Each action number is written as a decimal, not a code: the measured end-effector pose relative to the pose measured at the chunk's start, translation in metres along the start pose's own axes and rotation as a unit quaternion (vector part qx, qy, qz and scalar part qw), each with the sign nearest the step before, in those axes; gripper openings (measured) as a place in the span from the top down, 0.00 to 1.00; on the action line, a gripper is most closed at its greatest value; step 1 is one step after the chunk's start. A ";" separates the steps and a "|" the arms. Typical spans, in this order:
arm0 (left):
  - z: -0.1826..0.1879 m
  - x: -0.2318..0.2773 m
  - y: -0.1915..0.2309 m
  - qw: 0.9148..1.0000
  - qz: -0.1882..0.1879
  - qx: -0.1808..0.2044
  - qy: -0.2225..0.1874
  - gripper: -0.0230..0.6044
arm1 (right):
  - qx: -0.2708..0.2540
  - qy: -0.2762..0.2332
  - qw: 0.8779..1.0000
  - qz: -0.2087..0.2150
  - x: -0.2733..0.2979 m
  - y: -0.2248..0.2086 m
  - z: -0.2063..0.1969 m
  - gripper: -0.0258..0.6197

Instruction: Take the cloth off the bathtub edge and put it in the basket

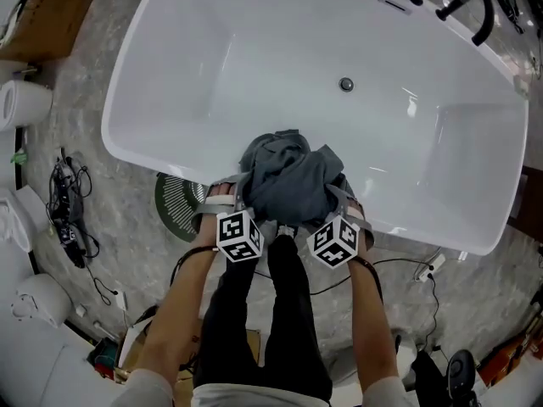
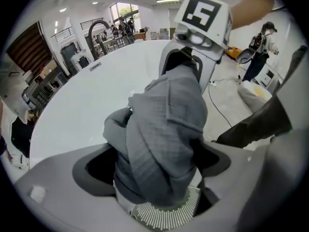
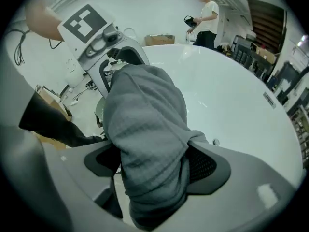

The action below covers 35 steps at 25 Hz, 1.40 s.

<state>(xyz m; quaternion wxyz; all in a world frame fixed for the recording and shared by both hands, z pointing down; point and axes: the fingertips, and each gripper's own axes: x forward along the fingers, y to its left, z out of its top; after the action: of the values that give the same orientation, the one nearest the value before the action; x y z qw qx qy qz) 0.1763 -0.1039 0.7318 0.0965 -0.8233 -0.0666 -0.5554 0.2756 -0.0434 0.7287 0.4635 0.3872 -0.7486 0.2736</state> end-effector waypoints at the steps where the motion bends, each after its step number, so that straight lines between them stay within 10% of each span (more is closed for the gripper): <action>1: 0.004 0.002 0.002 1.000 0.002 -0.001 -0.002 0.13 | -0.011 -0.004 1.000 -0.008 0.001 0.001 0.007 0.37; 12: 0.046 -0.024 0.000 0.989 0.050 -0.087 -0.107 0.38 | -0.024 -0.073 0.996 -0.051 -0.028 0.019 0.054 0.66; 14: 0.053 -0.042 0.001 0.979 0.040 -0.132 -0.149 0.52 | 0.040 -0.125 0.990 -0.053 -0.041 0.017 0.069 0.83; 20: 0.031 -0.092 0.008 0.942 0.053 -0.244 -0.223 0.64 | 0.169 -0.249 0.954 -0.016 -0.070 0.031 0.123 0.85; 35: -0.121 -0.192 0.007 0.870 0.139 -0.384 -0.276 0.66 | 0.187 -0.302 0.931 0.088 -0.046 0.155 0.248 0.85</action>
<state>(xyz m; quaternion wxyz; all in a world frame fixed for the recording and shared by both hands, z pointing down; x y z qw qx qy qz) -0.0027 -0.1394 0.5971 -0.1736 -0.9159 0.2430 -0.2683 0.0396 -0.1338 0.5754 0.1086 0.4635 -0.8197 0.3186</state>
